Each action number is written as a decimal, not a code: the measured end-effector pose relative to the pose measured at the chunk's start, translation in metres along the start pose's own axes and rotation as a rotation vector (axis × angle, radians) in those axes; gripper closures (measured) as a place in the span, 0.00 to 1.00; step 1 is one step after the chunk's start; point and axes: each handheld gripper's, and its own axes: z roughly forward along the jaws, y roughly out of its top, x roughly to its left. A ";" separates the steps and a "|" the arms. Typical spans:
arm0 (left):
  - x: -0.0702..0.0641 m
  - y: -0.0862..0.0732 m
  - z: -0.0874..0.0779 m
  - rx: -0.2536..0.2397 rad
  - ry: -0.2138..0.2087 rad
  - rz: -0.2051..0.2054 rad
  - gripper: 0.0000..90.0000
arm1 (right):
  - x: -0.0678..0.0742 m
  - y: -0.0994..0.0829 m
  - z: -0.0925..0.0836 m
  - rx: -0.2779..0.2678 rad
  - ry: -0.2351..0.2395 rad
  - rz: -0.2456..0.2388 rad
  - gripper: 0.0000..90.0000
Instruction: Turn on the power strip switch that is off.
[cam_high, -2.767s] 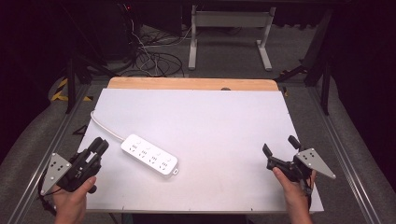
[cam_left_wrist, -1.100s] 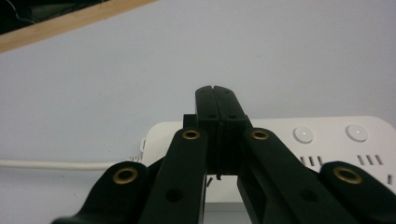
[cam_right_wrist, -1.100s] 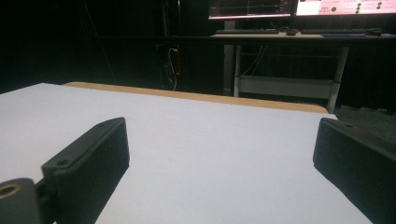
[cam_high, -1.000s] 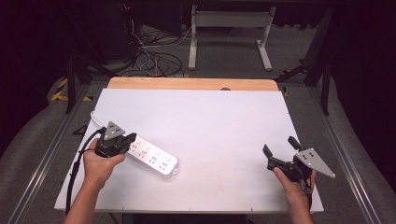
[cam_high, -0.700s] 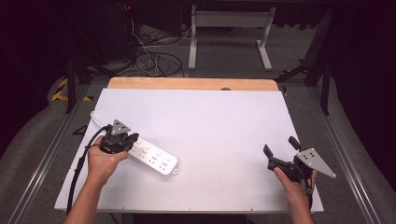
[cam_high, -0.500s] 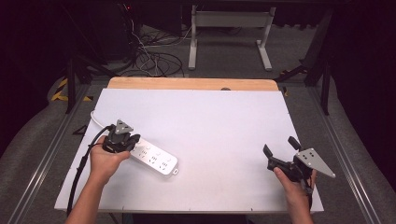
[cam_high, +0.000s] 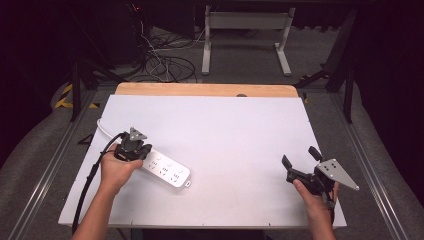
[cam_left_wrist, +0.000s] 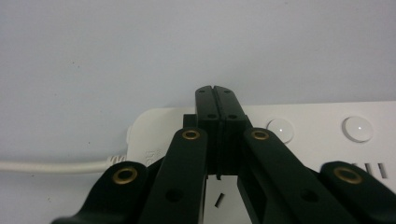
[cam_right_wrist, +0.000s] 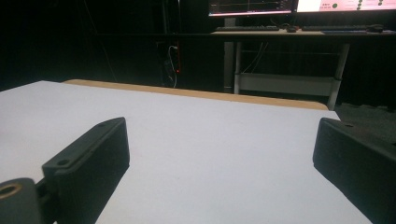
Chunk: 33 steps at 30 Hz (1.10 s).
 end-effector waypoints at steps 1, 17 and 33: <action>0.000 0.000 0.000 0.003 0.005 0.000 1.00 | 0.000 0.000 0.000 0.002 -0.002 0.004 0.05; -0.002 -0.001 0.005 0.020 0.007 0.003 1.00 | 0.000 0.001 -0.002 -0.003 -0.002 0.004 0.05; -0.001 -0.002 0.007 0.023 0.001 -0.021 1.00 | 0.000 0.002 -0.003 -0.009 0.001 0.002 0.05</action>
